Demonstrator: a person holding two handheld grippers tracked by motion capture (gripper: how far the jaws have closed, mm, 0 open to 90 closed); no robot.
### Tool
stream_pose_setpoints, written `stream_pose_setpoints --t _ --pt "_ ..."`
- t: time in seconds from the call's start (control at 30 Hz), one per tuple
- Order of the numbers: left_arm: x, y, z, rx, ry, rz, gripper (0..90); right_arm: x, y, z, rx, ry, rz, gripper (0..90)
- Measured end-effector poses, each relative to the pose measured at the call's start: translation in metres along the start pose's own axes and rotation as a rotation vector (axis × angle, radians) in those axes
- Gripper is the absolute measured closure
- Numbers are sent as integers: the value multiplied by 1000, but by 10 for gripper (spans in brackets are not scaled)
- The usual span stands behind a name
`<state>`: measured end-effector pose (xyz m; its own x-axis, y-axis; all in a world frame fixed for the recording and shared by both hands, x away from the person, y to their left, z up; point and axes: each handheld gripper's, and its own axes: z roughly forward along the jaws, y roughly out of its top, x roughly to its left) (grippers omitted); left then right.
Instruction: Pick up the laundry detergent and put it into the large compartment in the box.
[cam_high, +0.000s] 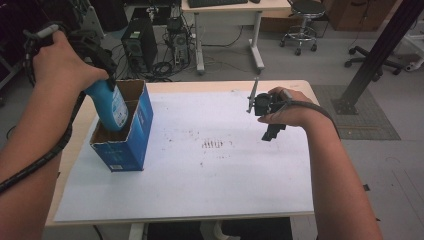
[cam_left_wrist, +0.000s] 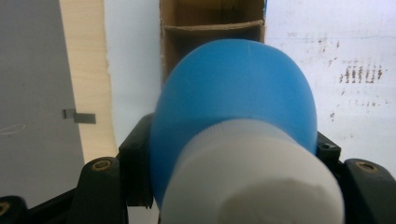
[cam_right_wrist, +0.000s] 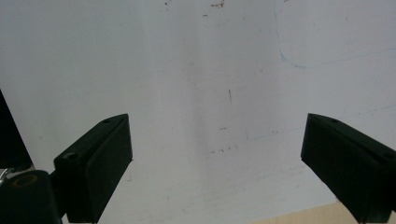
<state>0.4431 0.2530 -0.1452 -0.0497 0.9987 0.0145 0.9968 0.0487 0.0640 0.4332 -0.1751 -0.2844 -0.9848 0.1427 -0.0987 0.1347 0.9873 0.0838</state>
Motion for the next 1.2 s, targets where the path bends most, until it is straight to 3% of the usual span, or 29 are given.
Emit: stream_pose_setpoints --t 0.33,0.57,1.2 --pt "-5 -2 36 22 -7 19 370 -2 1 1 -6 -1 0 89" --pt "-4 -3 55 33 -3 11 370 -3 0 2 -5 0 -1 88" --pt "1 -5 91 57 -11 4 370 -2 0 6 -6 5 1 89"
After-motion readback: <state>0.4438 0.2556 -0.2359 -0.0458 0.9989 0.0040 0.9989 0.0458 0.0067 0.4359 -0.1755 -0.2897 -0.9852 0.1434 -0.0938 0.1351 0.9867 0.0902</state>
